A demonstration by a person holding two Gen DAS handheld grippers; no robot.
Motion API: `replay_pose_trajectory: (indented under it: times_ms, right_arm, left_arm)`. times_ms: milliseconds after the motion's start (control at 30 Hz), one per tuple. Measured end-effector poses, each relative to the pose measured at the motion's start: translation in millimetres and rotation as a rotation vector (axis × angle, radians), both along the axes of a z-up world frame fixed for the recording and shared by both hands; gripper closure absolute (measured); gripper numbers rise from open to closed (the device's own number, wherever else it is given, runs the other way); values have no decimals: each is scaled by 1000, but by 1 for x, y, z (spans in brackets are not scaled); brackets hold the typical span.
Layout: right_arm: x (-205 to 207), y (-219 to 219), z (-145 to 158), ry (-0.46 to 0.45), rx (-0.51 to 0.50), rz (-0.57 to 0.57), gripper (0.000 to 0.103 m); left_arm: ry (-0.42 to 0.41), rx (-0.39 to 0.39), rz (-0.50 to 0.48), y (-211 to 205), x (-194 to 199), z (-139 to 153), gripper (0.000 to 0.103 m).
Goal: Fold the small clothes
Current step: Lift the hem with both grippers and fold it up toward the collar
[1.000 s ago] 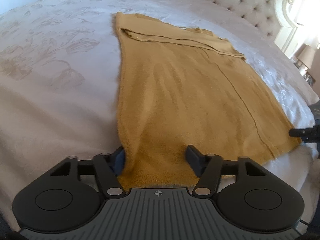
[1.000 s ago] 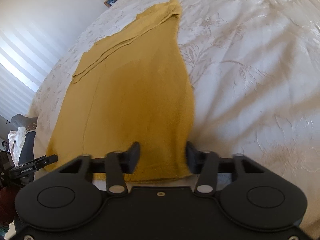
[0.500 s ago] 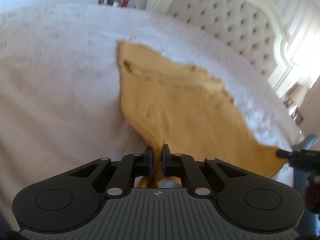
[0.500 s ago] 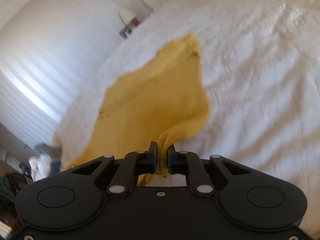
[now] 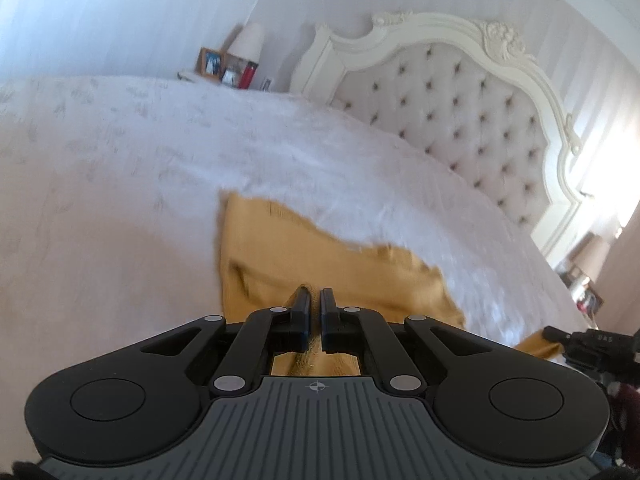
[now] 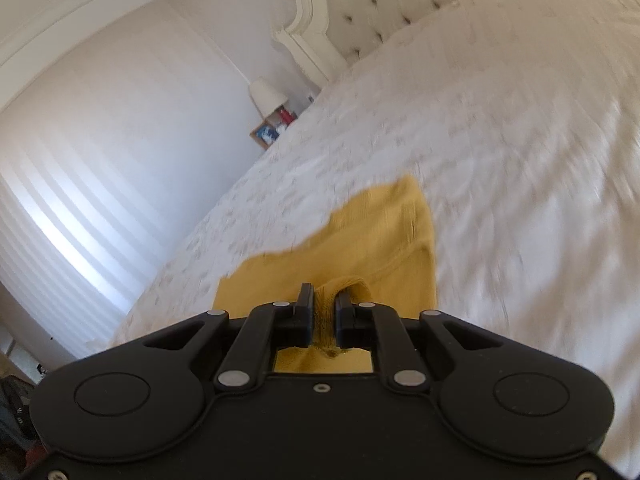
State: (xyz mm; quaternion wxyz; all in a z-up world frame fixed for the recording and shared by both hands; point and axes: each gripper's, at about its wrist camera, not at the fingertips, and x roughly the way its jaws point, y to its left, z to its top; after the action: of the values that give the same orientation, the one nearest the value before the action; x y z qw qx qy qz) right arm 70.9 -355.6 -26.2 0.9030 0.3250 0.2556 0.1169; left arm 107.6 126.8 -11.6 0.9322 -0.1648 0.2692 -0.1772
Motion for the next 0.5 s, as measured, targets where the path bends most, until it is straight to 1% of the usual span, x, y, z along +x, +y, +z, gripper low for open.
replay_pose_trajectory:
  times_ms: [100, 167, 233, 300, 333, 500]
  right_arm:
    - [35, -2, 2, -22, 5, -15, 86]
    - [53, 0, 1, -24, -10, -28, 86]
    - [65, 1, -2, -20, -2, -25, 86]
    - [76, 4, -4, -14, -28, -20, 86]
    - [81, 4, -4, -14, -41, -21, 86]
    - [106, 1, -6, -17, -39, -47, 86]
  left_arm:
    - [0, -7, 17, -1, 26, 0, 98]
    - [-4, 15, 18, -4, 36, -1, 98]
    - [-12, 45, 19, -6, 43, -4, 98]
    - [-14, 54, 21, -6, 53, -4, 98]
    - [-13, 53, 24, -6, 59, -4, 98]
    - [-6, 19, 45, -2, 88, -3, 98]
